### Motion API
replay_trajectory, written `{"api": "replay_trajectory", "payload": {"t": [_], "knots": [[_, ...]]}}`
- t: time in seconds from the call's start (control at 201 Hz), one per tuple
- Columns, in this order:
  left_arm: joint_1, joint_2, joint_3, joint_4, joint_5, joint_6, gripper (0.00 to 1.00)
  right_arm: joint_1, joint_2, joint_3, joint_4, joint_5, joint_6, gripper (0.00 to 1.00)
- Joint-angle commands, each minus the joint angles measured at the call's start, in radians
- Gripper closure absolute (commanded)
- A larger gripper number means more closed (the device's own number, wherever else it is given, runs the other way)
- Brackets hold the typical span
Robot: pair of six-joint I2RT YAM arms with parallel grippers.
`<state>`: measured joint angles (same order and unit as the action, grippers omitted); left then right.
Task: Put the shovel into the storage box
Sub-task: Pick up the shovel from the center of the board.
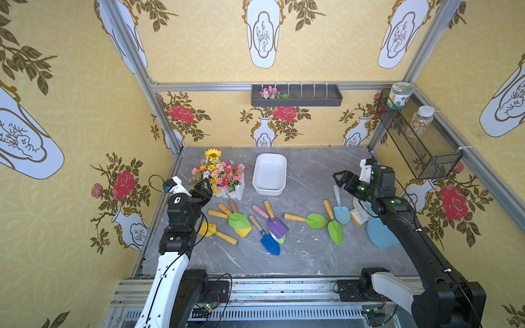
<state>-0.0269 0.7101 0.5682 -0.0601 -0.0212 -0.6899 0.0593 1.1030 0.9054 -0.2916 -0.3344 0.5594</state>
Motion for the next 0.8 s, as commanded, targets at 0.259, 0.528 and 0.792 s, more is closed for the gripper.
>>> {"api": "replay_trajectory", "payload": {"t": [0.259,0.528,0.792], "knots": [[-0.246,-0.137,-0.147,-0.158,0.204,-0.129,0.45,0.421,0.166,0.098,-0.225,0.179,-0.168,0.13],[-0.46,-0.026,-0.184,-0.06,0.122,-0.157,0.47,0.531,0.311,0.086,-0.272,0.247,-0.278,0.18],[-0.533,0.096,-0.189,0.051,0.113,-0.181,0.44,0.572,0.418,0.12,-0.289,0.297,-0.343,0.2]]}}
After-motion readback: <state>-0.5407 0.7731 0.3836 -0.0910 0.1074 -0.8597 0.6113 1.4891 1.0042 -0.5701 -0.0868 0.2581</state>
